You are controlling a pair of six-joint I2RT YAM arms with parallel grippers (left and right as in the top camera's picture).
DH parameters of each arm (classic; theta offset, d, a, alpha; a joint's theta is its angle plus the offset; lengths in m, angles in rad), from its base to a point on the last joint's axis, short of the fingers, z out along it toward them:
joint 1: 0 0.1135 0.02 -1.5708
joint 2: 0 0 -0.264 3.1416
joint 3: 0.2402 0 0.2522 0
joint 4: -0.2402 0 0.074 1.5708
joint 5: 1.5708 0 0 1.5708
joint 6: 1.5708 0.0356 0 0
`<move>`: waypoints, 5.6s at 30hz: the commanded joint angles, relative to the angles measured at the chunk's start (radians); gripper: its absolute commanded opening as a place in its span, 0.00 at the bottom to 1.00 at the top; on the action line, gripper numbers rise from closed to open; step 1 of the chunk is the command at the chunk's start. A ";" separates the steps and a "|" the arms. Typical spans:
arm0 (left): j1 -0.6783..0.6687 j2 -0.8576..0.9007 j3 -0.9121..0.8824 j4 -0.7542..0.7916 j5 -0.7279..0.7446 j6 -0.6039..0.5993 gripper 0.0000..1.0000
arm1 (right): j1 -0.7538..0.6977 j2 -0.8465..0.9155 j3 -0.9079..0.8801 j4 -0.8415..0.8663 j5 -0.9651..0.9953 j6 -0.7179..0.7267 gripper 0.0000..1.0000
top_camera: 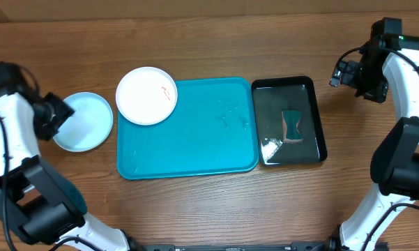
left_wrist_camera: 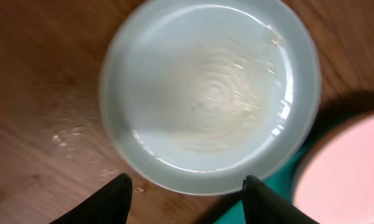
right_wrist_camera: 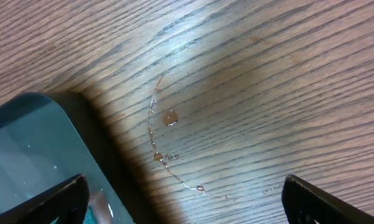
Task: Clean dirty plates on tray and stack at the side
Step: 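Release light-blue plate and withdraw left gripper, then move left gripper to white plate rim and grip it, then drag white plate toward tray center with left gripper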
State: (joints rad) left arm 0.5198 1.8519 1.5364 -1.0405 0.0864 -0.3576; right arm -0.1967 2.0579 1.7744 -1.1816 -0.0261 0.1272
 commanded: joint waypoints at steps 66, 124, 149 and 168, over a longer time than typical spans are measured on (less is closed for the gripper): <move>-0.359 0.188 -0.015 0.264 -0.138 0.179 0.29 | -0.006 -0.031 0.021 0.003 -0.004 0.004 1.00; -0.376 0.188 -0.113 0.372 -0.137 0.201 0.04 | -0.006 -0.031 0.021 0.003 -0.004 0.004 1.00; -0.408 0.084 -0.032 -0.068 0.132 0.151 0.04 | -0.006 -0.031 0.021 0.003 -0.004 0.004 1.00; -0.569 0.084 -0.262 0.118 0.113 0.117 0.17 | -0.006 -0.031 0.021 0.003 -0.004 0.004 1.00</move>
State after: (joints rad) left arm -0.0395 1.9572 1.2999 -0.9409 0.1986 -0.2348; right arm -0.1967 2.0579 1.7744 -1.1812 -0.0265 0.1272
